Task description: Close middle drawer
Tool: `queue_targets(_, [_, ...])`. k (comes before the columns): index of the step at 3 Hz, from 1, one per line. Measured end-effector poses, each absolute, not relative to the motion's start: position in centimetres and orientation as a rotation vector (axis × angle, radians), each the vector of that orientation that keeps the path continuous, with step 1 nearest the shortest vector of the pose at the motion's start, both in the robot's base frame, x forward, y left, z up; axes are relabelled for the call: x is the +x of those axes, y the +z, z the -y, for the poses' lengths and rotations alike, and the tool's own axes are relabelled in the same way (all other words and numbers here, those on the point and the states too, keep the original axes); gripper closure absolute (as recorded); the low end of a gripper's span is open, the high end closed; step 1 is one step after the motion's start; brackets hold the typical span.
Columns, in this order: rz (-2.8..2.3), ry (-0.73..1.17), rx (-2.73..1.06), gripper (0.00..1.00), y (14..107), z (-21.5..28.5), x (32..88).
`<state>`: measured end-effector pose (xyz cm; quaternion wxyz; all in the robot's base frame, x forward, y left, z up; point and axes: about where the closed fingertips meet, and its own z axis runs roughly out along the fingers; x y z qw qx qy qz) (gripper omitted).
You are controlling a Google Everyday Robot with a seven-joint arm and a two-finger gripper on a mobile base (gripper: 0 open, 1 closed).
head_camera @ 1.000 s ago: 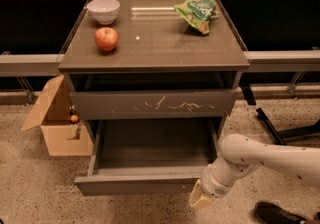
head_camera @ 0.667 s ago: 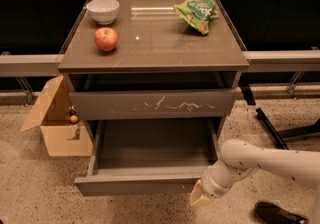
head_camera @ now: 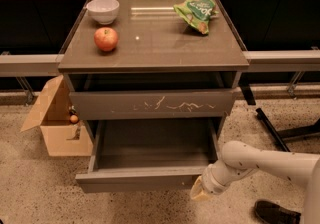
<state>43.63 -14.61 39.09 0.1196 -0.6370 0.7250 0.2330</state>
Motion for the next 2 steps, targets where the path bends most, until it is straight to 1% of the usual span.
queue_targets(1, [-2.091, 0.615, -1.859, 0.15, 39.11, 15.13, 45.84])
queue_targets(2, [-2.091, 0.615, -1.859, 0.00, 39.11, 15.14, 45.68])
